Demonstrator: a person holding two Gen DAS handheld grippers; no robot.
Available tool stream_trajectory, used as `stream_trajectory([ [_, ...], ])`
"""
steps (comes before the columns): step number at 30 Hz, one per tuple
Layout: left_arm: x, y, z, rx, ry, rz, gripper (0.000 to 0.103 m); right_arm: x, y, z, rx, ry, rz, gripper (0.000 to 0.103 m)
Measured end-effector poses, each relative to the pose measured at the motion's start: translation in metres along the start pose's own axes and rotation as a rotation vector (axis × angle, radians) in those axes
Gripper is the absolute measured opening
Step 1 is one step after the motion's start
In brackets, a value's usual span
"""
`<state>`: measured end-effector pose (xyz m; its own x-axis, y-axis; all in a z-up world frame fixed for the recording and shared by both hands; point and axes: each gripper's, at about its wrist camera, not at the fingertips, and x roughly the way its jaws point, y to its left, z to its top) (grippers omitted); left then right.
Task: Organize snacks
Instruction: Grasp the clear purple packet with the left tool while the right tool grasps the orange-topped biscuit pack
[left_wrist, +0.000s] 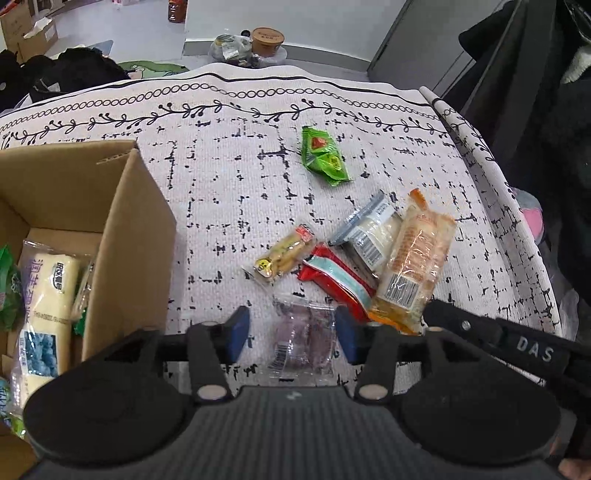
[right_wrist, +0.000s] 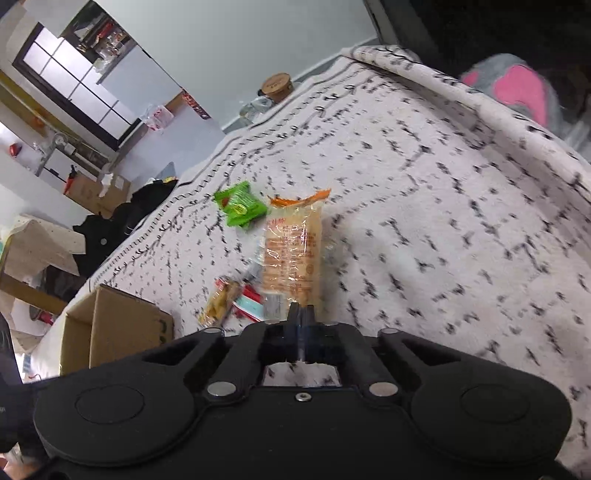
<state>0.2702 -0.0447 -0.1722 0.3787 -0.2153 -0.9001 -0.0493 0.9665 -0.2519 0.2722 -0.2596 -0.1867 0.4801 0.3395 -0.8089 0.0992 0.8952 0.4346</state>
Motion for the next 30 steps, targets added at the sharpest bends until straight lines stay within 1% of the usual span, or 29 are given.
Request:
stream_trajectory([
  [1,0.000,-0.002,0.000,0.007,0.001,0.000,0.058,-0.003,-0.003,-0.001,0.007,0.005,-0.012,0.000],
  [4,0.001,-0.006,-0.003,0.026,0.003,0.002,0.063,-0.010,-0.012,-0.004,0.025,0.022,-0.055,0.000],
  [6,0.003,-0.008,-0.005,0.038,0.007,0.008,0.064,-0.014,-0.016,-0.006,0.033,0.018,-0.064,0.000],
  [8,0.006,-0.009,-0.007,0.045,0.015,0.013,0.064,-0.014,-0.017,-0.005,0.046,0.013,-0.047,0.003],
  [11,0.010,-0.008,-0.009,0.048,0.028,0.029,0.064,-0.013,-0.013,-0.004,0.055,0.020,-0.011,0.018],
  [12,0.011,-0.008,-0.009,0.050,0.034,0.032,0.064,-0.011,-0.011,-0.005,0.049,0.022,-0.004,0.032],
  [13,0.012,-0.008,-0.010,0.050,0.041,0.033,0.064,-0.010,-0.008,-0.005,0.046,0.023,-0.001,0.043],
  [16,0.016,-0.008,-0.012,0.054,0.053,0.033,0.064,-0.005,-0.004,-0.006,0.045,0.039,-0.001,0.055],
  [20,0.022,-0.012,-0.014,0.063,0.070,0.032,0.064,0.005,-0.006,-0.009,0.073,0.074,-0.019,0.059],
  [22,0.024,-0.013,-0.015,0.072,0.069,0.038,0.064,0.010,-0.007,-0.010,0.103,0.087,-0.012,0.060],
  [26,0.025,-0.016,-0.016,0.082,0.068,0.033,0.069,0.025,-0.001,-0.011,0.123,0.123,0.001,0.062],
  [30,0.025,-0.018,-0.017,0.082,0.071,0.020,0.070,0.032,0.003,-0.012,0.119,0.122,-0.023,0.064],
])
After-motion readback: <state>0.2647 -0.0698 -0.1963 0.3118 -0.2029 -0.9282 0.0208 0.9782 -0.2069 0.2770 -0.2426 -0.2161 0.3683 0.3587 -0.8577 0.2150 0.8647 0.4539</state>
